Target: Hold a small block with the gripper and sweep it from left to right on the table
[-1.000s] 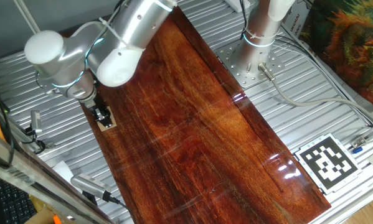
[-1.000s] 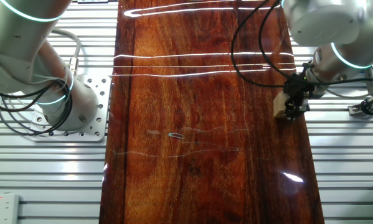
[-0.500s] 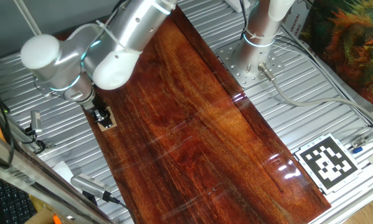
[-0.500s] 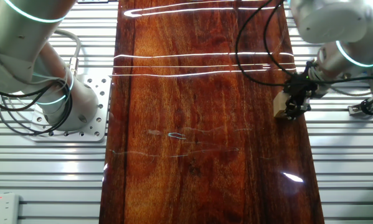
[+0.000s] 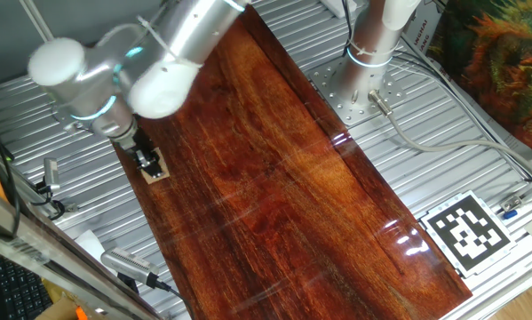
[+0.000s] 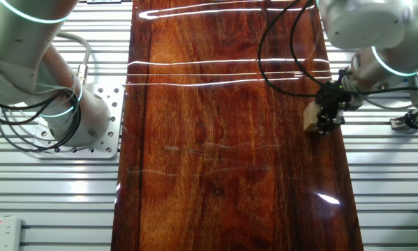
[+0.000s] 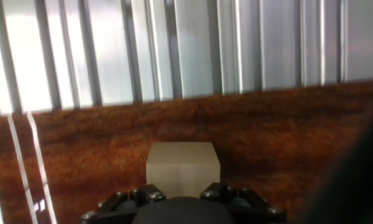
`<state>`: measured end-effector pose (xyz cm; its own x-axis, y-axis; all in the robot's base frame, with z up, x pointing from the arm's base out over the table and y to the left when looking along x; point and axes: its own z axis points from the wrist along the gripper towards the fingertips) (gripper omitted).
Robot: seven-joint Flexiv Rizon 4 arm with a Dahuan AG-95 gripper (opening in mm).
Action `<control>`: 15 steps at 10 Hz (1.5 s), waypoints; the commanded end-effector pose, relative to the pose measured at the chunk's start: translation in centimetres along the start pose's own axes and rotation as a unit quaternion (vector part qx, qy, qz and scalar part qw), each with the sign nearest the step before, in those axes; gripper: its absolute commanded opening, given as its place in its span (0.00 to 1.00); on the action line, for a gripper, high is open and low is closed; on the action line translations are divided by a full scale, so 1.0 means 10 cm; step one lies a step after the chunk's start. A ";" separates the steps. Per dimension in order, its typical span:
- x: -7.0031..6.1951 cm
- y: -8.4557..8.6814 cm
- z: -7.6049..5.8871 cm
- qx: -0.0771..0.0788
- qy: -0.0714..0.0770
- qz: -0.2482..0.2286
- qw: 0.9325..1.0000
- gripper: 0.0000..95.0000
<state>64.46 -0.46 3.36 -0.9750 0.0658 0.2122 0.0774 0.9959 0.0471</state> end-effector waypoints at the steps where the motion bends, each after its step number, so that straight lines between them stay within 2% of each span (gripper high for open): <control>1: -0.05 0.01 0.07 0.001 0.004 0.002 1.000 0.20; 2: -0.04 0.02 0.00 0.003 0.049 0.007 0.999 0.20; 3: -0.03 0.02 -0.05 0.021 0.036 0.003 0.999 0.20; 4: -0.02 0.02 -0.13 0.016 0.003 0.002 1.000 0.20; 5: 0.01 0.02 -0.12 0.016 -0.017 0.002 1.000 0.20; 6: 0.06 0.00 -0.09 0.017 -0.025 0.000 1.000 0.20; 7: 0.08 -0.01 -0.07 0.016 -0.028 -0.001 0.999 0.20; 9: 0.36 -0.09 0.12 0.017 -0.043 -0.006 0.999 0.20; 10: 0.41 -0.11 0.16 0.017 -0.048 -0.007 0.999 0.20; 13: 0.42 -0.10 0.18 0.014 -0.050 -0.005 0.999 0.20; 14: 0.41 -0.10 0.17 0.018 -0.038 -0.006 0.999 0.20; 15: 0.41 -0.10 0.14 0.102 -0.026 -0.036 0.994 0.20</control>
<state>60.32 -1.14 2.77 -0.9912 0.0563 0.1195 0.0596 0.9979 0.0242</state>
